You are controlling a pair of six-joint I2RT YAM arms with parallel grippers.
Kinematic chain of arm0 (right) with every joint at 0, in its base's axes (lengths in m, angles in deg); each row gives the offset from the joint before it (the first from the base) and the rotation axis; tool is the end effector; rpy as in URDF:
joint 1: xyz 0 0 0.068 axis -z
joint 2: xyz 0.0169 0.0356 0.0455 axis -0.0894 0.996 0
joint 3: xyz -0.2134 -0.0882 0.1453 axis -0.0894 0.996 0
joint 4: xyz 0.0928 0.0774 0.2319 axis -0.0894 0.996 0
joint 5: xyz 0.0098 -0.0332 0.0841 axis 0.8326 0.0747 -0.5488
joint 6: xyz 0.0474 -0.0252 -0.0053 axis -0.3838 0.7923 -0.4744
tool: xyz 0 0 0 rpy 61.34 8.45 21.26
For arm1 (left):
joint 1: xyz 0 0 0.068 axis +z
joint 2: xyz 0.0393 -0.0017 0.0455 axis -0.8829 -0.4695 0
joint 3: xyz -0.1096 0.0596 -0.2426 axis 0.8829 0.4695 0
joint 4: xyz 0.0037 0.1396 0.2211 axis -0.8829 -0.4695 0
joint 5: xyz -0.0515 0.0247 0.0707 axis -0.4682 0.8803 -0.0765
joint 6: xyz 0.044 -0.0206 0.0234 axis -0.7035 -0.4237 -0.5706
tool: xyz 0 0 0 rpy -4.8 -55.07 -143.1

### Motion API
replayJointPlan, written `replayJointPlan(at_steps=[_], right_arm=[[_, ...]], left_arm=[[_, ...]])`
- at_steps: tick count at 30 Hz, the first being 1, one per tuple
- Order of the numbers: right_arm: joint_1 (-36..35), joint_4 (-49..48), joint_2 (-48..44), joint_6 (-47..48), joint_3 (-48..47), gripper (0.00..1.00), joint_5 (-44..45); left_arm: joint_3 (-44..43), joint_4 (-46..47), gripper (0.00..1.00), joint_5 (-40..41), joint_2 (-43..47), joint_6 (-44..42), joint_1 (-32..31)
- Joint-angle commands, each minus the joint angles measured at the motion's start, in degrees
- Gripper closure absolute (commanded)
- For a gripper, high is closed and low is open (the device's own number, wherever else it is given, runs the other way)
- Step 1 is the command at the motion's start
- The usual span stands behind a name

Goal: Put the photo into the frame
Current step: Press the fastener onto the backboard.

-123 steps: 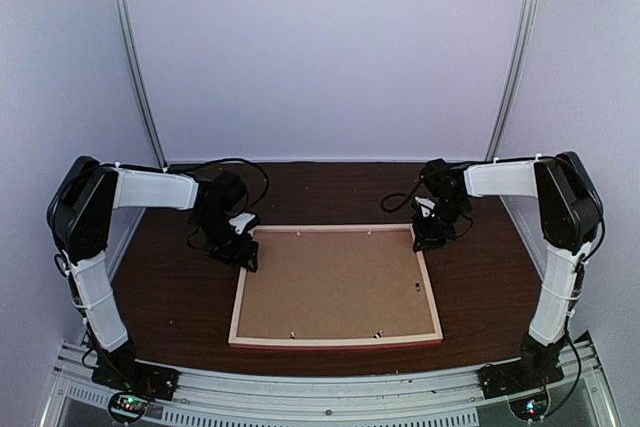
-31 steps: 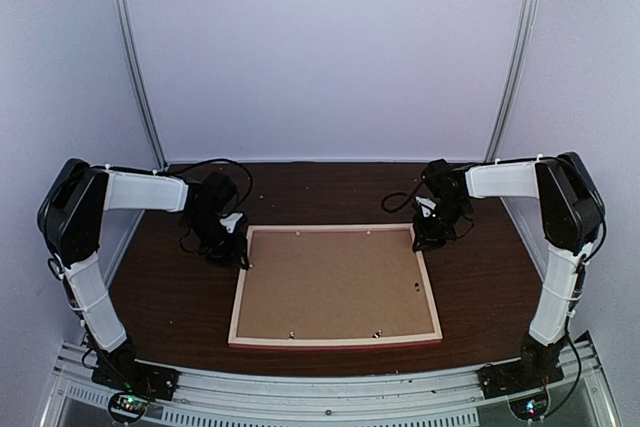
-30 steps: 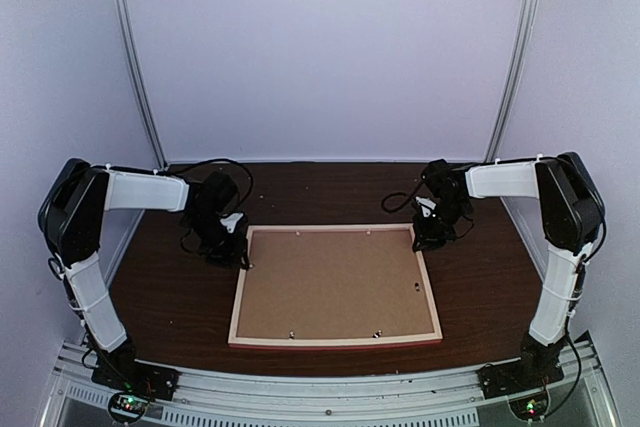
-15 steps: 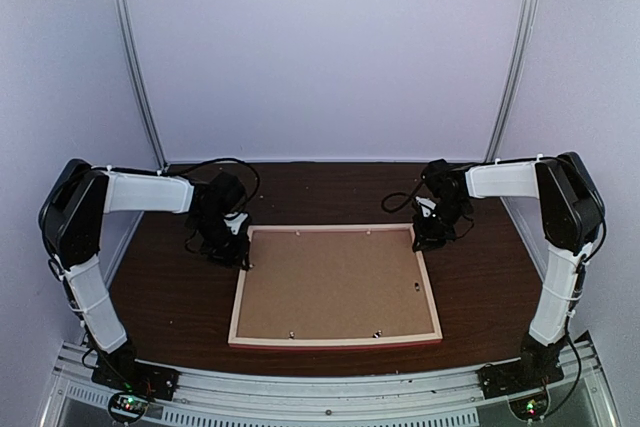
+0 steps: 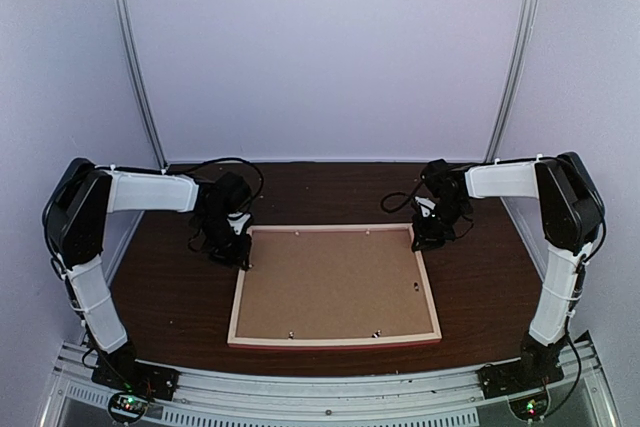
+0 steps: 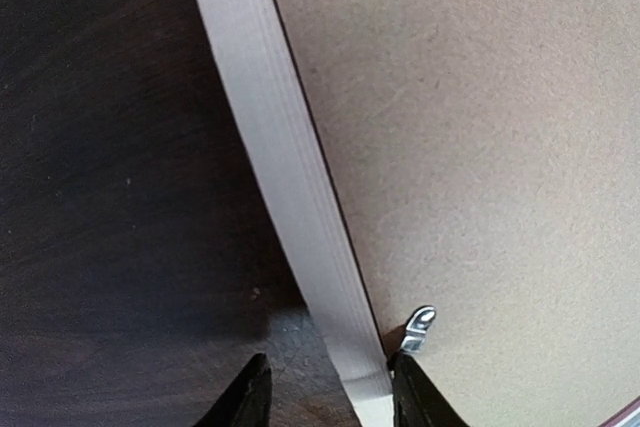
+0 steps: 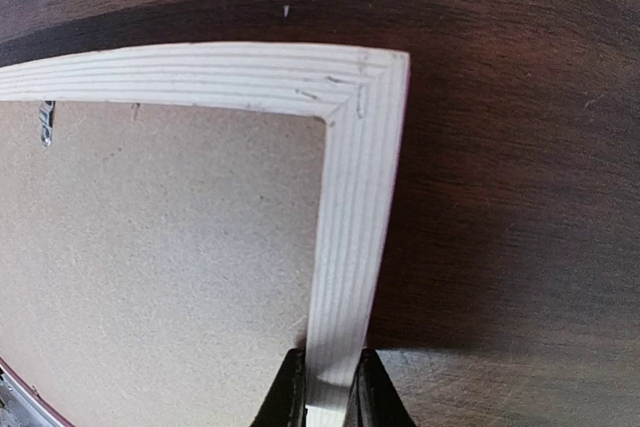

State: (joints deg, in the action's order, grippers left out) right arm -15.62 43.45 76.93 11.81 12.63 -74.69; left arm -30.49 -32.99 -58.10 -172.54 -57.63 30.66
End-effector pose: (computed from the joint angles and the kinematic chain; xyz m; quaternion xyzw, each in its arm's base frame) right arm 0.3417 0.1421 0.1589 -0.0507 0.9777 0.1953 0.0573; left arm 0.2904 -0.1790 0.1598 0.0686 0.9940 -0.0608 0.0602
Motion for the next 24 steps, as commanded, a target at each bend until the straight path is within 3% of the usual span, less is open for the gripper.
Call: replayJointPlan(at_steps=[1, 7, 16, 24], right_arm=[[0.1, 0.8, 0.7, 2.1, 1.7, 0.89, 0.4], [0.1, 0.5, 1.0, 2.0, 1.5, 0.89, -0.1], [0.1, 0.1, 0.6, 1.8, 2.4, 0.89, -0.2], [0.1, -0.1, 0.1, 1.6, 3.0, 0.89, -0.3]], left_arm=[[1.6, -3.2, 0.57, 6.2, -5.1, -0.5, 0.9], [1.4, -0.4, 0.57, 0.0, -5.3, -0.4, 0.9], [-1.8, -0.7, 0.57, 4.5, -5.1, -3.2, 0.9], [-2.4, 3.6, 0.68, 4.9, -5.4, -3.5, 0.9]])
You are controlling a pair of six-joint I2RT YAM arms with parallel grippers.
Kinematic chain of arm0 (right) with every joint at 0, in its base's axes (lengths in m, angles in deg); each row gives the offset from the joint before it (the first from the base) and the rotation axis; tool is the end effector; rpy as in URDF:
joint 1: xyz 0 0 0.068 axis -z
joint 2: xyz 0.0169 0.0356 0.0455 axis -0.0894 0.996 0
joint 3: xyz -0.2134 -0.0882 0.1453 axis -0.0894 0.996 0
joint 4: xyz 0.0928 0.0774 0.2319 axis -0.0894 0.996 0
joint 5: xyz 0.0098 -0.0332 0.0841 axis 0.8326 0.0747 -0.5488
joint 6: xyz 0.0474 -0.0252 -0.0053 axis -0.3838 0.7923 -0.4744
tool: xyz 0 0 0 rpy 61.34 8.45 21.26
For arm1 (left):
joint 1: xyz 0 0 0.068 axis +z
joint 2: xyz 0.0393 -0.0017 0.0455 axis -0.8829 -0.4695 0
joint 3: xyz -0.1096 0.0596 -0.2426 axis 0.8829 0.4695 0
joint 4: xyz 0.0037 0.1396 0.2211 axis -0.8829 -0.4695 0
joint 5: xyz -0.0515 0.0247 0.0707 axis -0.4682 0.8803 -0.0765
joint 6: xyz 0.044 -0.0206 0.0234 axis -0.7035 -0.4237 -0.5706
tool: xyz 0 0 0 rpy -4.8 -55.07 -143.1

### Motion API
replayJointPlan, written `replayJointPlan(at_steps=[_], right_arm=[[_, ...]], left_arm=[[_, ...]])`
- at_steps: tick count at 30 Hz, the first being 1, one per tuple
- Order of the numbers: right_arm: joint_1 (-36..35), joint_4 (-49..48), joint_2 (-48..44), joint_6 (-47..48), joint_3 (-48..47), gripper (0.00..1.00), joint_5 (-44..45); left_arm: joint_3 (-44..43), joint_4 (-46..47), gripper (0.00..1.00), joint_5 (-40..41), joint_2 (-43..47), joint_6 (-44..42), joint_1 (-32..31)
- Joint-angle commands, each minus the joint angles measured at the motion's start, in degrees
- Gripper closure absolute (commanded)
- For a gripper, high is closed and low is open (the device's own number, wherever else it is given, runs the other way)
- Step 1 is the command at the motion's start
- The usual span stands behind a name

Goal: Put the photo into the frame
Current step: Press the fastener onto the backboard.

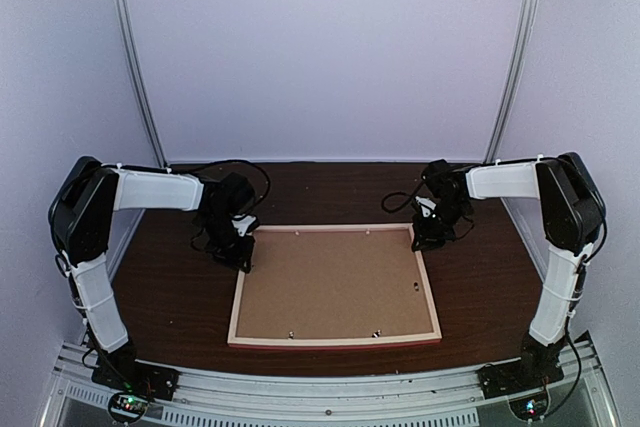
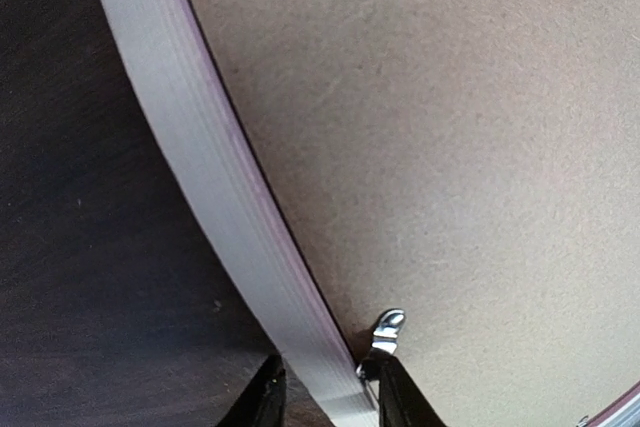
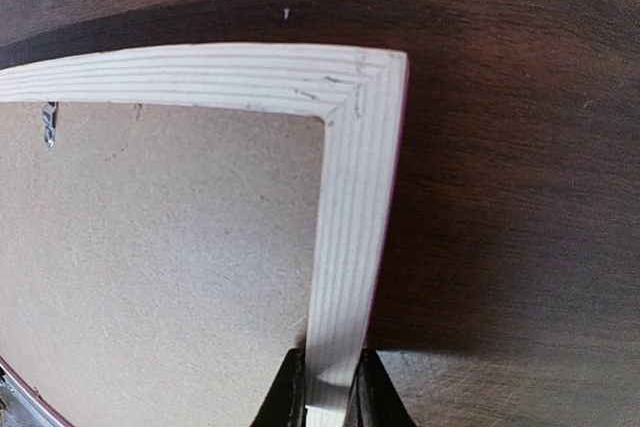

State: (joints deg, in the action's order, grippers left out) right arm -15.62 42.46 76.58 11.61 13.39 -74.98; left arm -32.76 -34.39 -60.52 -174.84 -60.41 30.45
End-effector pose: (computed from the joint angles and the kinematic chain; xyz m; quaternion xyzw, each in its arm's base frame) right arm 0.3405 0.1418 0.1581 -0.0501 0.9768 0.1993 0.0608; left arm 0.2953 -0.1852 0.1563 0.0957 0.9919 -0.0728 0.0410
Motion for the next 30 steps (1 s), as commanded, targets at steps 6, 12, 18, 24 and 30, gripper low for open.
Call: replayJointPlan(at_steps=[6, 12, 18, 24, 30], right_arm=[[0.1, 1.1, 0.2, 1.9, 2.3, 0.89, 0.0], [0.1, 1.0, 0.2, 1.9, 2.4, 0.89, 0.0], [0.1, 0.9, 0.5, 2.0, 2.2, 0.89, -0.3], [0.1, 1.1, 0.4, 2.2, 2.2, 0.89, -0.2], [0.1, 1.0, 0.6, 2.2, 2.1, 0.89, -0.2]], left_arm=[[0.3, 8.0, 0.73, 6.2, -2.3, -0.9, 1.2], [0.7, 9.6, 0.55, 0.3, 0.6, 0.5, 2.0], [0.4, 9.5, 0.35, 0.7, 2.7, 1.3, 3.0], [-1.8, 5.8, 0.36, 3.0, -0.2, 0.6, 3.2], [-2.1, 3.5, 0.37, 4.2, -1.6, -0.2, 2.8]])
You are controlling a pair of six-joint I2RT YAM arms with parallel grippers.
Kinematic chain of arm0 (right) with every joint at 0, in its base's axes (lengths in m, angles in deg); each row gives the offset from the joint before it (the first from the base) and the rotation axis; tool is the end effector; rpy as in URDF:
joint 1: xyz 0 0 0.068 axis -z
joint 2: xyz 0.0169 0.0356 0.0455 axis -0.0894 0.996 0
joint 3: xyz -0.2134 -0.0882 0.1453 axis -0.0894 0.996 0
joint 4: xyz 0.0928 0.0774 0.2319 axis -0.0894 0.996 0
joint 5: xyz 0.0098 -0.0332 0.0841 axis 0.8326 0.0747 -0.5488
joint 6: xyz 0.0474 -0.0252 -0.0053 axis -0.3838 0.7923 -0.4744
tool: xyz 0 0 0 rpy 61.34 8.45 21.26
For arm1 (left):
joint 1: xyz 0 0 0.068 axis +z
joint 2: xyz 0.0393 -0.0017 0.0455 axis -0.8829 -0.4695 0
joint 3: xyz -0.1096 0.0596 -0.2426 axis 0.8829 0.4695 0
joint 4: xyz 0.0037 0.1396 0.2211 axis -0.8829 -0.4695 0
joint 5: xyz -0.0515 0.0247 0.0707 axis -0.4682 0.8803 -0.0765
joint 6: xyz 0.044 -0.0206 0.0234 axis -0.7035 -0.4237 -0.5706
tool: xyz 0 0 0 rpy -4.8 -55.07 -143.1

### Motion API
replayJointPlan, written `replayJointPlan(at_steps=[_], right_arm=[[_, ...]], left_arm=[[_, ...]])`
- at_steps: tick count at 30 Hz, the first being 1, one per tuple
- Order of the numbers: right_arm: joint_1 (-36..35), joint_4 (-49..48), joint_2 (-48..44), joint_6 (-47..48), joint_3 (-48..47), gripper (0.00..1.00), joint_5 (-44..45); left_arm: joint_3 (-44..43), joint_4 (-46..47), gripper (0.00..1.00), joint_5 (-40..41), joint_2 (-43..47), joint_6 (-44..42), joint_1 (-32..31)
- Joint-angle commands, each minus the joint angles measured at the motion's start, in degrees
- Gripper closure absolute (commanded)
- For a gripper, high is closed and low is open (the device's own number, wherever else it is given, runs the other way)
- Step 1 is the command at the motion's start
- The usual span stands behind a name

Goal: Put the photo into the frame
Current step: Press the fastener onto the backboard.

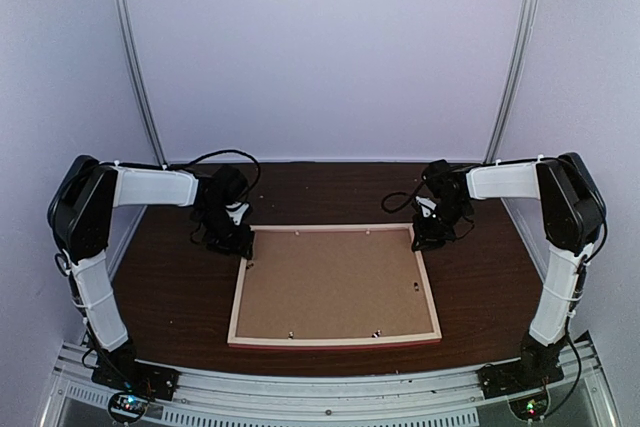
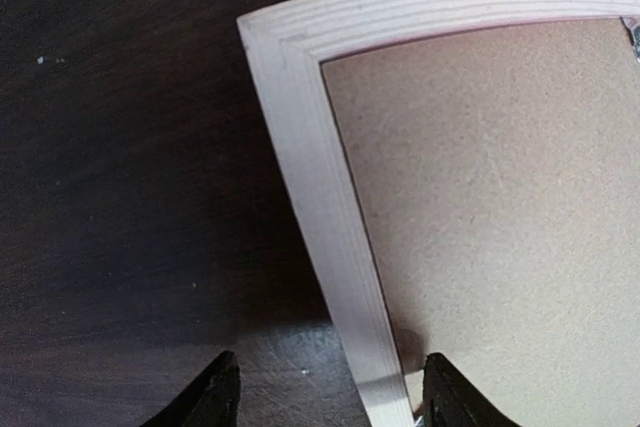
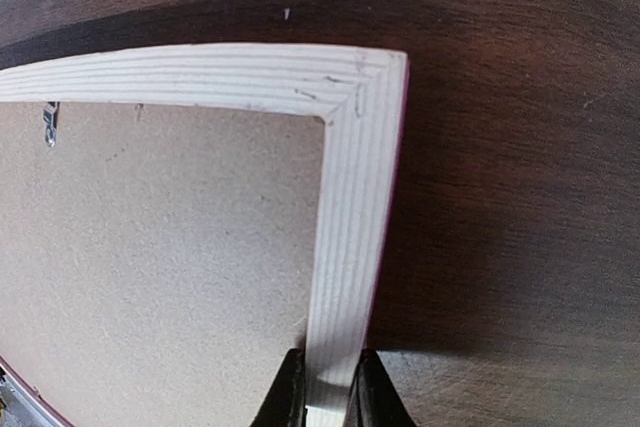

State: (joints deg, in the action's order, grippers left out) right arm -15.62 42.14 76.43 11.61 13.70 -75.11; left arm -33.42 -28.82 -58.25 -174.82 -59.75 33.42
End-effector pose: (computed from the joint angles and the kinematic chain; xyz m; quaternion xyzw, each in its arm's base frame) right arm 0.3399 0.1417 0.1578 -0.0505 0.9764 0.2007 0.0617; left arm 0.3164 -0.1745 0.1613 0.0641 0.9899 -0.0769 0.1001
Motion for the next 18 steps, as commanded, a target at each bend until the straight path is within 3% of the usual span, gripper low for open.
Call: replayJointPlan(at_steps=[1, 18], right_arm=[[0.1, 1.2, 0.8, 2.1, 1.8, 0.89, -0.2], [0.1, 1.0, 1.0, 1.8, 2.2, 0.89, -0.2]], left_arm=[[-1.6, -2.6, 0.36, 2.2, -1.8, -1.0, -0.4], [-0.1, -9.2, 0.38, 3.3, -0.2, -0.7, -3.4]])
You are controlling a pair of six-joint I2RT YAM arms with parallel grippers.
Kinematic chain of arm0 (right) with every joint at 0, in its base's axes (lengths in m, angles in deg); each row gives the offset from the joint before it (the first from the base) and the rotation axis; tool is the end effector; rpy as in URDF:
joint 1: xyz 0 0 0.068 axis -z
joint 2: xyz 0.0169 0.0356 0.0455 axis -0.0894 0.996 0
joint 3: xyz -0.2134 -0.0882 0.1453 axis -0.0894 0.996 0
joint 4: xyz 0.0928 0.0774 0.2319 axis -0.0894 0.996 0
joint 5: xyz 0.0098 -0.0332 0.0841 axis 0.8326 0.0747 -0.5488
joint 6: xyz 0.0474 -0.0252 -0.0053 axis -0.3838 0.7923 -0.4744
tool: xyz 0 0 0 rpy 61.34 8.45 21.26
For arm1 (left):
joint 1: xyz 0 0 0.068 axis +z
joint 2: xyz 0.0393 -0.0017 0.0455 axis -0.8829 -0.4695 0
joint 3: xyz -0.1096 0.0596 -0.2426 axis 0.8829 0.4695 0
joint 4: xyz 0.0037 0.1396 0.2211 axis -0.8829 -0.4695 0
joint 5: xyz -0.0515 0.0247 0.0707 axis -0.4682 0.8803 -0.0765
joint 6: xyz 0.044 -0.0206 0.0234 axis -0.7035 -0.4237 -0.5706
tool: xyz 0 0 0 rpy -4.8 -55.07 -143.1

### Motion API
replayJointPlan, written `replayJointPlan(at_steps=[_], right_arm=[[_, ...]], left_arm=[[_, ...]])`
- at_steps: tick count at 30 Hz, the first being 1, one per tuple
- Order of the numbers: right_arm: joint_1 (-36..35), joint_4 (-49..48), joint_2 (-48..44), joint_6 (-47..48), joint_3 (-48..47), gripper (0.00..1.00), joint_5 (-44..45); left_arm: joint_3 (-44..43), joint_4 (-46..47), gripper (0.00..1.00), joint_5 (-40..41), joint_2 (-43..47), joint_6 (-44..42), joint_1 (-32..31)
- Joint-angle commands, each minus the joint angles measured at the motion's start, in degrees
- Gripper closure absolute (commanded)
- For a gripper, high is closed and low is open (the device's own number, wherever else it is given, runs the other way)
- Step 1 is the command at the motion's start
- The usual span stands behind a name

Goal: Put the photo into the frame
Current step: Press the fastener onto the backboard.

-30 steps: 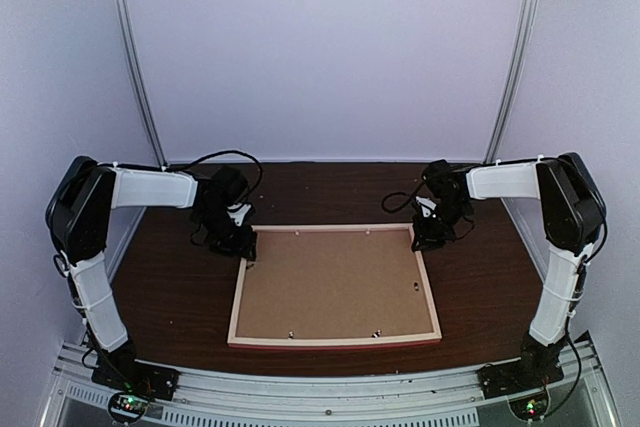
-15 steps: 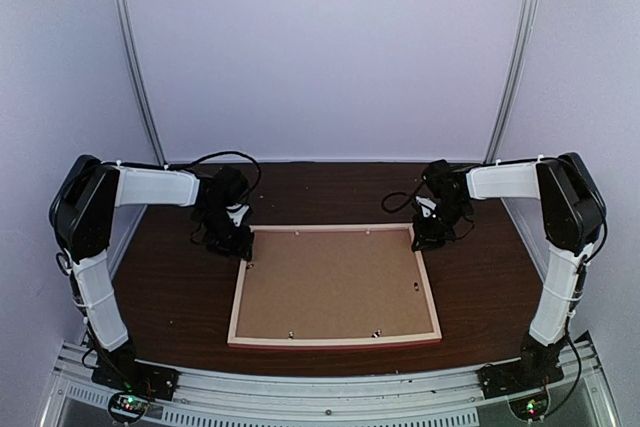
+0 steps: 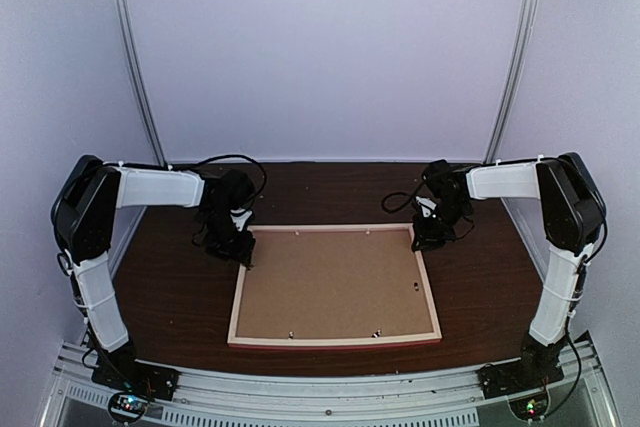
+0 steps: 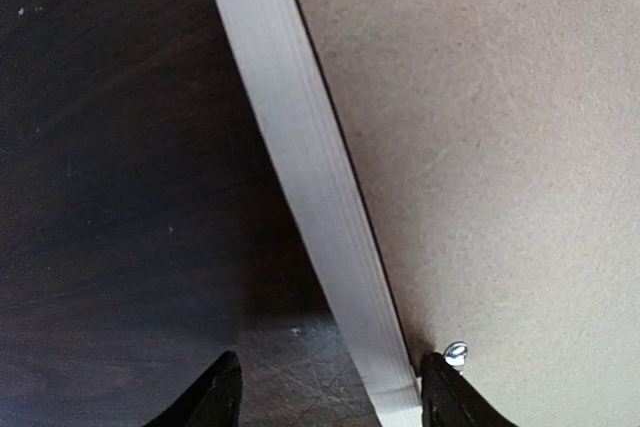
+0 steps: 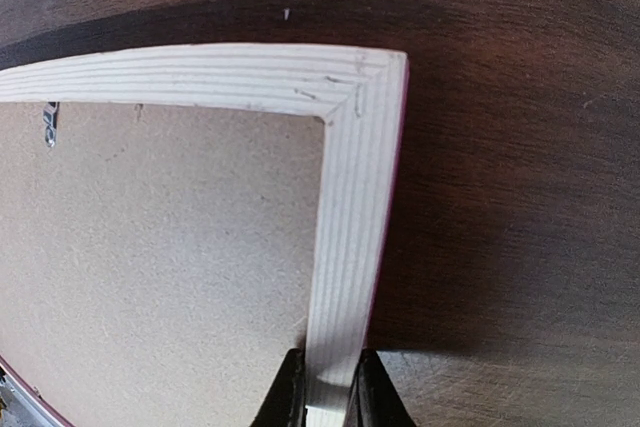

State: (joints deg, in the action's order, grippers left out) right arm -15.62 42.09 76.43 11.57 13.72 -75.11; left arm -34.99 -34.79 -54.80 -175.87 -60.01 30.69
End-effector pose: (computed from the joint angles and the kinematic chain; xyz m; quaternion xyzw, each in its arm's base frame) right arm 0.3399 0.1417 0.1577 -0.0502 0.9764 0.2008 0.0619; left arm 0.3048 -0.1851 0.1598 0.0867 0.9933 -0.0313 0.0693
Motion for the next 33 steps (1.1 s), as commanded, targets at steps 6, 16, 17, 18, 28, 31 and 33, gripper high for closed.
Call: replayJointPlan(at_steps=[6, 16, 17, 18, 28, 31, 33], right_arm=[[0.1, 0.9, 0.8, 1.7, 2.5, 0.89, -0.1], [0.1, 0.6, 0.3, 1.7, 3.0, 0.89, -0.4], [0.1, 0.6, 0.1, 1.7, 3.1, 0.89, -0.3], [0.1, 0.6, 0.0, 1.8, 3.2, 0.89, -0.3], [0.1, 0.3, -1.1, 1.7, 4.3, 0.89, -0.1], [0.1, 0.3, -1.2, 1.7, 4.5, 0.89, -0.1], [0.1, 0.4, -1.2, 1.7, 4.4, 0.89, -0.1]], left_arm=[[2.3, -3.2, 0.39, -3.4, 1.0, -0.1, -1.8], [0.5, -1.9, 0.37, -3.1, -0.7, -0.3, -2.9], [0.1, -1.7, 0.37, -2.7, -1.0, -0.3, -2.9], [-0.2, -1.4, 0.36, -2.3, -1.1, -0.2, -2.9], [-4.5, 0.7, 0.38, -1.2, -4.8, -0.6, -2.8], [-5.3, 0.9, 0.39, 0.8, -5.6, -0.6, -2.6], [-5.7, 1.0, 0.41, 0.7, -5.9, -0.5, -2.4]])
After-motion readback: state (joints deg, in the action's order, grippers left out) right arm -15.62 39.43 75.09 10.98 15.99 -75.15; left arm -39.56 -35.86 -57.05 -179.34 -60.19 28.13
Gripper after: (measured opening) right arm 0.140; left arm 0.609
